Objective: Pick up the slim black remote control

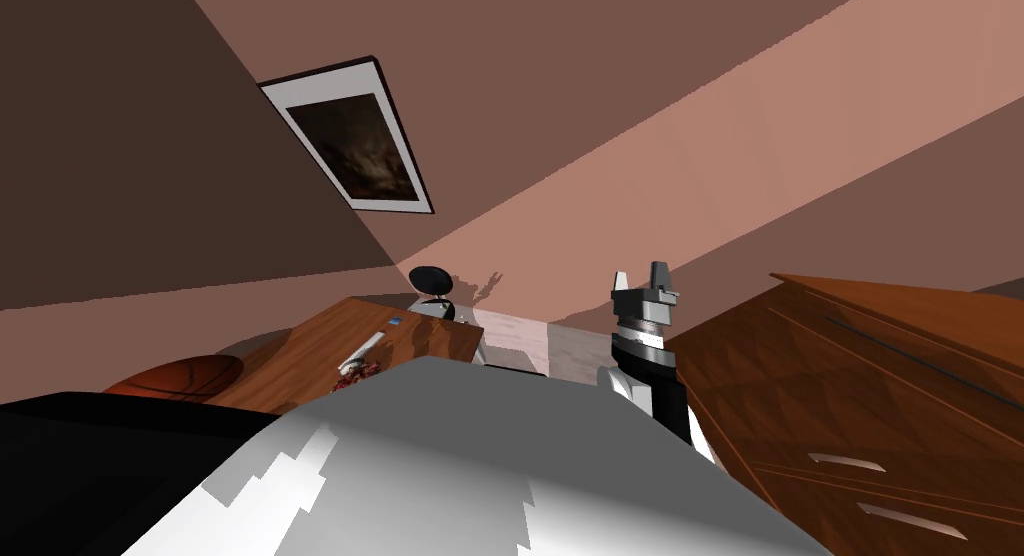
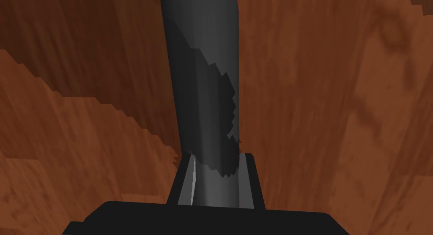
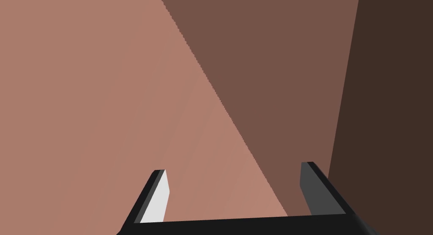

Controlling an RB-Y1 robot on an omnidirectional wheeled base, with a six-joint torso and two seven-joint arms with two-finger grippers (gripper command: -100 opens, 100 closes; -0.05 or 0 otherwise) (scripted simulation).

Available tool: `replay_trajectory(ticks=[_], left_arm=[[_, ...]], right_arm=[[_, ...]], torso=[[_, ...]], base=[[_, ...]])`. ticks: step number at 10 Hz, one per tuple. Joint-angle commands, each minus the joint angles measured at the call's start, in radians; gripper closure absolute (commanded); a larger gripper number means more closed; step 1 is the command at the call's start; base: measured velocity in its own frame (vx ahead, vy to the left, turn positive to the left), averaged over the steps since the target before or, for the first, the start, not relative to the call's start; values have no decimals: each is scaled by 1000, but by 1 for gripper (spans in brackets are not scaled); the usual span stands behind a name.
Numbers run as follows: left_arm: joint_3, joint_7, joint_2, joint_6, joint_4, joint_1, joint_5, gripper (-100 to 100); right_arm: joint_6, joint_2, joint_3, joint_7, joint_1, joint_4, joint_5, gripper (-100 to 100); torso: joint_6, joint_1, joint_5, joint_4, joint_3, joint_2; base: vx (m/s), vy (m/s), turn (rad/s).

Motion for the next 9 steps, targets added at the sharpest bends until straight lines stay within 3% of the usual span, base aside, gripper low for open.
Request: replay_trajectory(ticks=[1, 2, 3, 9], left_arm=[[0, 0, 0, 0, 0, 0, 0, 100], [0, 0, 0, 0, 0, 0, 0, 0], [-2, 11, 20, 28, -28, 9, 4, 100], [-4, 21, 70, 92, -61, 11, 32, 100]], right_arm=[[0, 0, 0, 0, 0, 0, 0, 0], [0, 0, 0, 0, 0, 0, 0, 0], [0, 0, 0, 0, 0, 0, 0, 0], [0, 0, 0, 0, 0, 0, 0, 0]], torso=[[0, 0, 0, 0, 0, 0], [0, 0, 0, 0, 0, 0], [0, 0, 0, 0, 0, 0], [1, -4, -2, 1, 1, 1]], base=[[0, 0, 0], [0, 0, 0], [-27, -34, -67], [-30, -55, -32]])
